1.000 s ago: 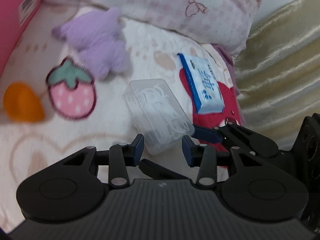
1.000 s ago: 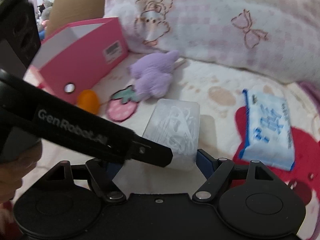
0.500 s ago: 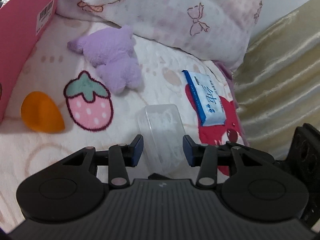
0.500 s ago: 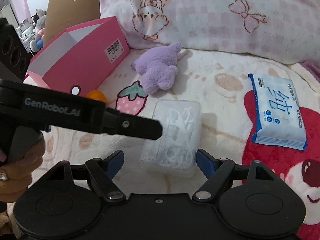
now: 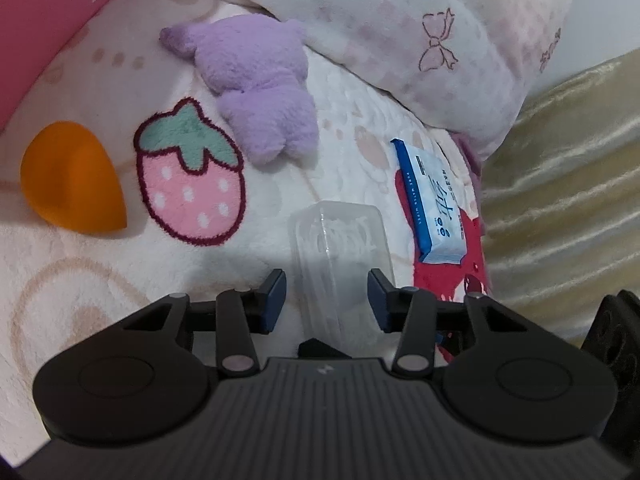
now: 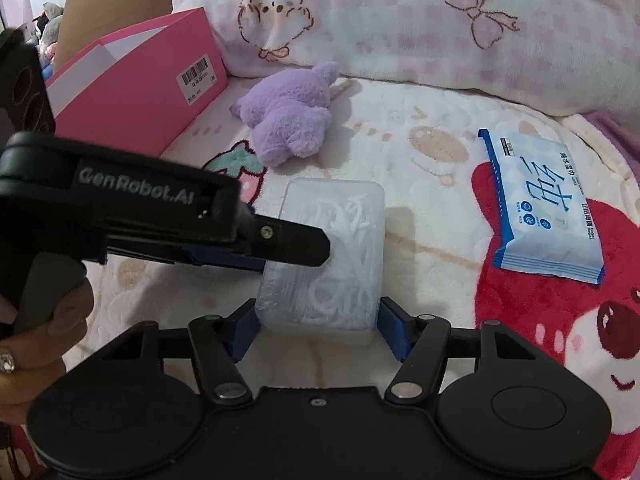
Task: Organize objects
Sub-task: 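Close the left gripper on the clear plastic box, then lift the clear box with the left gripper over the pink box, then lower the clear box into the pink box and open the left gripper, then withdraw the open left gripper up out of the pink box, then move the left gripper to the blue-and-white wet-wipes pack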
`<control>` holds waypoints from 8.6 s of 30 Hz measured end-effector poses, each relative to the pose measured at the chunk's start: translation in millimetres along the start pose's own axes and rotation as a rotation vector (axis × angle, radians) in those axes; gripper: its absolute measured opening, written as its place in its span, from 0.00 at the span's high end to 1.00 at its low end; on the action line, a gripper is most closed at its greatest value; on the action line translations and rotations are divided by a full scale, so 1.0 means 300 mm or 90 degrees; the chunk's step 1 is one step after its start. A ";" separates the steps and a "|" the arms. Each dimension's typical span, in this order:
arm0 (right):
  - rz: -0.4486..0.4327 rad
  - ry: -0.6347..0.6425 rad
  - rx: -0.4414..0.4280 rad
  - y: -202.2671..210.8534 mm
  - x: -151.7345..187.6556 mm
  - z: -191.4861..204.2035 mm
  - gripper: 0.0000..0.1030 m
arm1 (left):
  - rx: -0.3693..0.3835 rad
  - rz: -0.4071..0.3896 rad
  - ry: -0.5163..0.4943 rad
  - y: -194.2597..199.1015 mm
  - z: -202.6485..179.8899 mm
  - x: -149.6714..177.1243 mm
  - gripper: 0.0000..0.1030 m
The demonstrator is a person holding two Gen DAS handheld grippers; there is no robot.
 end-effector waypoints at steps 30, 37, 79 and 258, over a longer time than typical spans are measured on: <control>-0.016 0.052 0.010 0.202 -0.006 0.208 0.36 | -0.026 0.041 -0.004 0.290 -0.051 0.068 0.63; -0.044 0.058 -0.022 0.264 0.009 0.317 0.36 | -0.054 0.042 -0.013 0.418 -0.037 0.097 0.63; -0.121 0.365 -0.027 0.493 -0.293 0.804 0.37 | -0.123 -0.099 -0.116 1.032 -0.054 -0.035 0.63; -0.111 0.154 -0.104 0.549 -0.456 0.694 0.13 | -0.329 -0.068 -0.165 1.171 0.036 -0.251 0.10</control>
Point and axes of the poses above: each gripper's, at about its wrist camera, not at the fingertips, and y roughly against the way its jaws point, z to its left, x to its underside, the point moved 9 cm from there along -y, roughly the way its jaws point, and after that the axes turned 4 degrees about -x, right-handed, at the moved point
